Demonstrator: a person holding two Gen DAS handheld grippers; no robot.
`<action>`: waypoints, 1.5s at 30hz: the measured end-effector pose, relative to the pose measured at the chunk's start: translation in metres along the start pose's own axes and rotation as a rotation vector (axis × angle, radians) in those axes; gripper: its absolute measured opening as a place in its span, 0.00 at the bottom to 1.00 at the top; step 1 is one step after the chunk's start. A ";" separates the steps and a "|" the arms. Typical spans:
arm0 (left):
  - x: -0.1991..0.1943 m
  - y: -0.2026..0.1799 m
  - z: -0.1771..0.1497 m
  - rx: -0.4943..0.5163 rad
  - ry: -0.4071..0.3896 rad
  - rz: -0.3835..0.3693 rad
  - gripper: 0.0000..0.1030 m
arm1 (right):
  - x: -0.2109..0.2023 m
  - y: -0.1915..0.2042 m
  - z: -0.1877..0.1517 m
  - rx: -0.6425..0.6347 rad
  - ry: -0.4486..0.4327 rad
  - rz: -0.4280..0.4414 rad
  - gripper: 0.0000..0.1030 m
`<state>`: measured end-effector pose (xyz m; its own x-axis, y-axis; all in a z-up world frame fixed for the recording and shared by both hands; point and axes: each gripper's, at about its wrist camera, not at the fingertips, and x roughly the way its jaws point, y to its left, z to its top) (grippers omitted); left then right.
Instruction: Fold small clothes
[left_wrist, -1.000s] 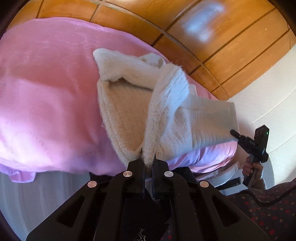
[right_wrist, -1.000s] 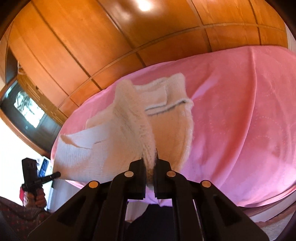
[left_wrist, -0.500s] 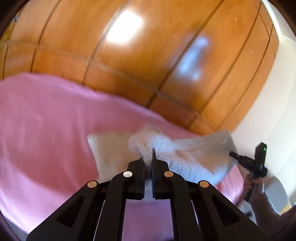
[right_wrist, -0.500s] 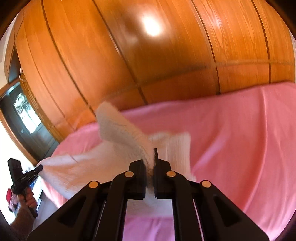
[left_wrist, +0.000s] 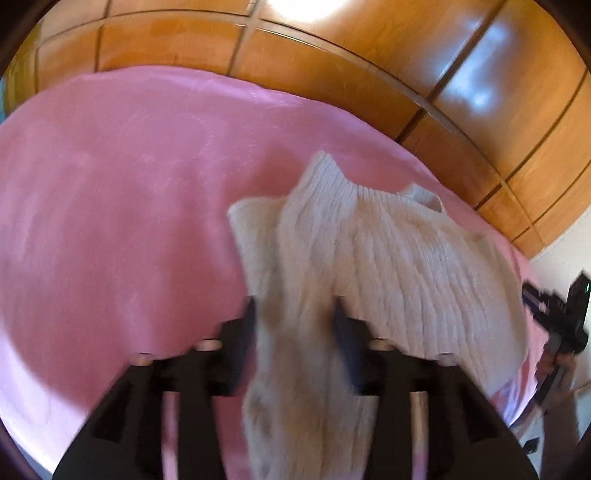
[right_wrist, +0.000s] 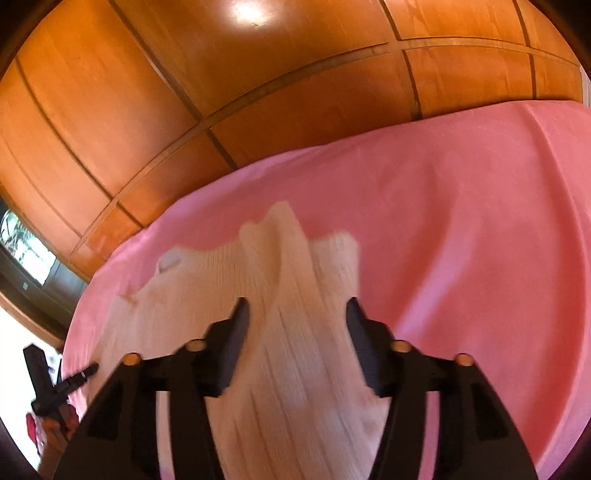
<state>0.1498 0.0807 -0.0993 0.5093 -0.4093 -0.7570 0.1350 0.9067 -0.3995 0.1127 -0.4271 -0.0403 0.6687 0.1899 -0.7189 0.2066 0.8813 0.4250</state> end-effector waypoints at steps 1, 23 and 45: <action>-0.003 0.007 -0.005 -0.028 -0.005 -0.018 0.51 | -0.008 -0.006 -0.009 0.003 0.011 0.005 0.55; -0.035 0.014 -0.063 -0.025 0.153 -0.150 0.09 | -0.095 -0.008 -0.120 0.006 0.140 0.108 0.15; 0.071 -0.123 0.012 0.400 0.141 -0.065 0.16 | 0.044 0.117 -0.049 -0.316 0.166 -0.021 0.51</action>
<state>0.1795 -0.0587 -0.0972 0.3715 -0.4516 -0.8112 0.4959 0.8352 -0.2379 0.1318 -0.2944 -0.0494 0.5365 0.2151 -0.8161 -0.0295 0.9712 0.2365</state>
